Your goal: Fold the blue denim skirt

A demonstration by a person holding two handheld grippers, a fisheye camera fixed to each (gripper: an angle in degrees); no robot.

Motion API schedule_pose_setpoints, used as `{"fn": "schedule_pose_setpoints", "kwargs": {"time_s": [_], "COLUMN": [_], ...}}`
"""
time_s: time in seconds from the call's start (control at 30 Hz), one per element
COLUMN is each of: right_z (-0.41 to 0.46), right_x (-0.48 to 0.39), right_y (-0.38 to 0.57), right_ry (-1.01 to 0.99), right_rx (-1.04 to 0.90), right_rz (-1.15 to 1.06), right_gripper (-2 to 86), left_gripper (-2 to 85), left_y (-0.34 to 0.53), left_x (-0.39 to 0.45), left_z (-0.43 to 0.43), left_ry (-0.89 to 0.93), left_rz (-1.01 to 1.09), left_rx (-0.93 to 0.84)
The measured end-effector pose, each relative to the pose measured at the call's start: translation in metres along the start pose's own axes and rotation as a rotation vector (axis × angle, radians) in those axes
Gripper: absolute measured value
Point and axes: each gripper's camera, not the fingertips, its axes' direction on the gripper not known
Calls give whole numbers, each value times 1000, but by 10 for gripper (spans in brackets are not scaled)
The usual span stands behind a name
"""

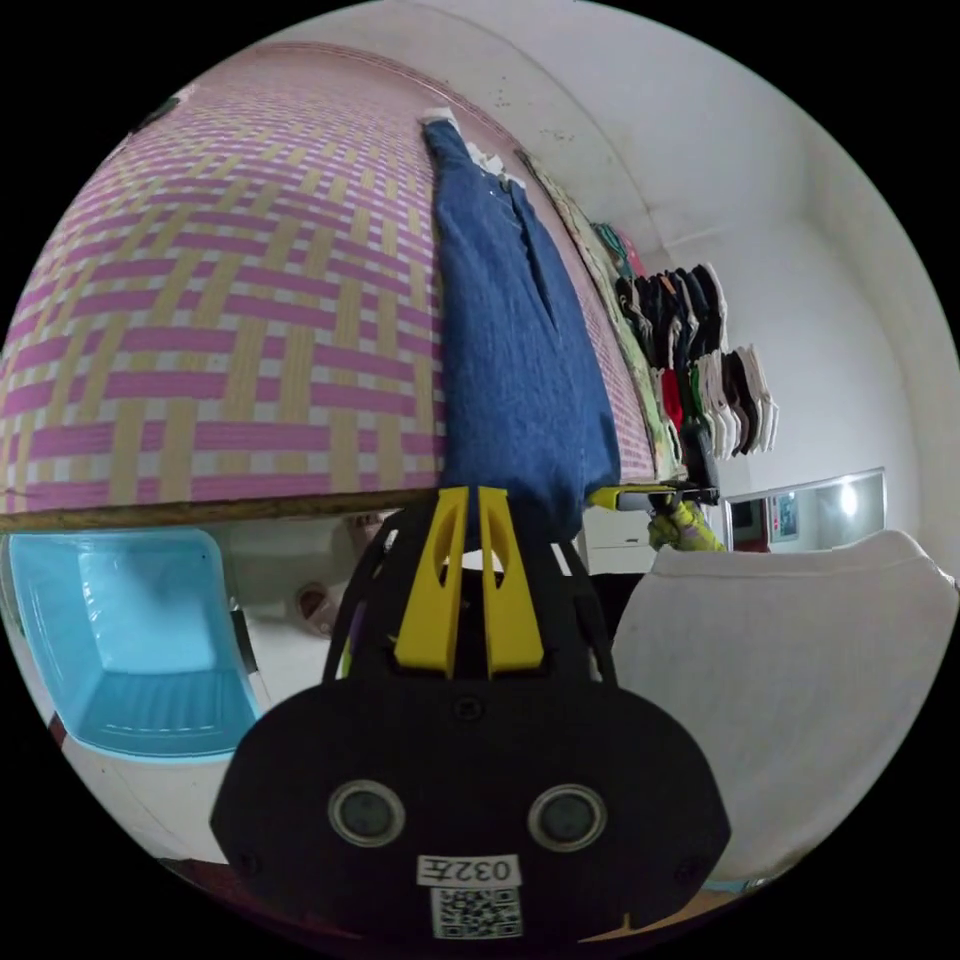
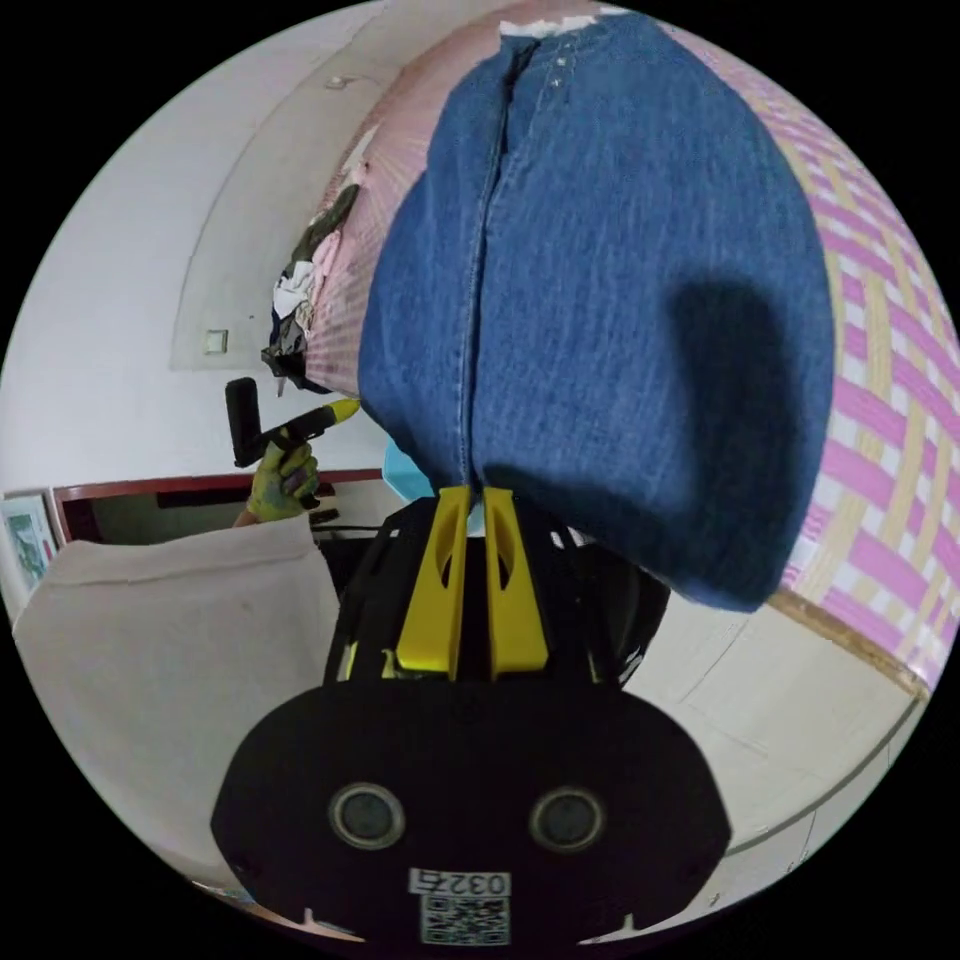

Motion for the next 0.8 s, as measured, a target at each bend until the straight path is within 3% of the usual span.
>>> {"fn": "schedule_pose_setpoints", "kwargs": {"time_s": [0.13, 0.3, 0.43, 0.6, 0.67, 0.8], "right_z": [-19, 9, 27, 21, 2, -35], "right_x": [-21, -3, -5, 2, -8, 7], "right_y": [1, -22, -21, -4, 9, 21], "right_ry": [78, -30, -6, -18, 123, 193], "right_rx": [118, -12, -86, -26, 58, 232], "right_rz": [-96, -63, -105, -89, -125, -89], "right_gripper": [48, 70, 5, -8, -9, -10], "left_gripper": [-17, -14, -12, -9, -9, -9], "left_y": [-17, -33, -30, -30, -36, -53], "left_x": [13, 23, 26, 40, 54, 69], "left_z": [-4, 16, 31, 27, 25, 44], "left_ry": [12, -24, -38, -51, -30, -60], "left_rz": [40, 57, 54, 71, 105, 152], "left_rx": [6, -62, -95, -59, -36, -77]}}
